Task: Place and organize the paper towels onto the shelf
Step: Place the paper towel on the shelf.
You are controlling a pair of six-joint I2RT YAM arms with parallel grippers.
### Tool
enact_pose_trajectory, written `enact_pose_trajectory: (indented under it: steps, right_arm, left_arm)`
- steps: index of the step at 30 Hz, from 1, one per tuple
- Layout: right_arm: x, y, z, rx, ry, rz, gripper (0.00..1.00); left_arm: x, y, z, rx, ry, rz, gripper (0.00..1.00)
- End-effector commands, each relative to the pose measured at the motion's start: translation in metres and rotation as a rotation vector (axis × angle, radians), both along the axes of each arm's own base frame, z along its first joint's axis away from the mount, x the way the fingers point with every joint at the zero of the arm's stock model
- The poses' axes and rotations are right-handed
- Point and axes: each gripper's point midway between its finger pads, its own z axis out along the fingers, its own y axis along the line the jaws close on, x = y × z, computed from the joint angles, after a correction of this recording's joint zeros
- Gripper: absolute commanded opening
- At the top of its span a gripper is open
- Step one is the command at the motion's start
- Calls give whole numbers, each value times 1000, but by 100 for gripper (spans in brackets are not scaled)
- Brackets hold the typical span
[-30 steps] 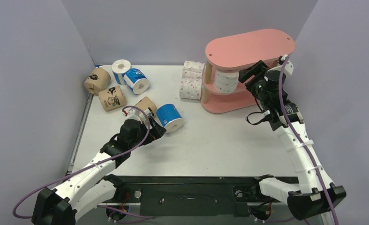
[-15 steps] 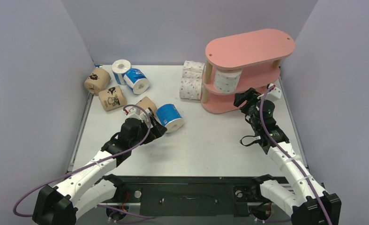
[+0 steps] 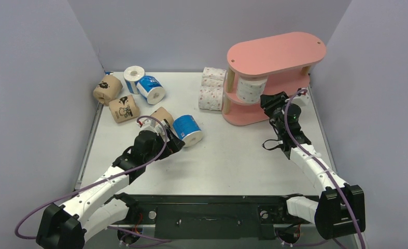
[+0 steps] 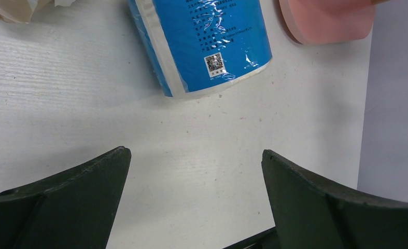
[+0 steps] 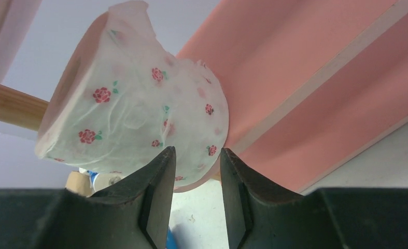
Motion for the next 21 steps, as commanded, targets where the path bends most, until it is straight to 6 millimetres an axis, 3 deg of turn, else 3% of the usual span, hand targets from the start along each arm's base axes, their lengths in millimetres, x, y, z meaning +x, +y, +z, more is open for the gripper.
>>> enact_pose_trajectory:
  steps: [1,15,21]
  right_arm:
    - [13,8,45,55,-126,28,34]
    - [33,9,42,59,-113,23,35]
    - [29,2,46,59,-124,5,36]
  left_arm:
    - [13,-7,22,-30,-69,-8,98]
    - [17,-8,25,-26,-72,-7,98]
    - [34,-17,60,-57,-140,-14,98]
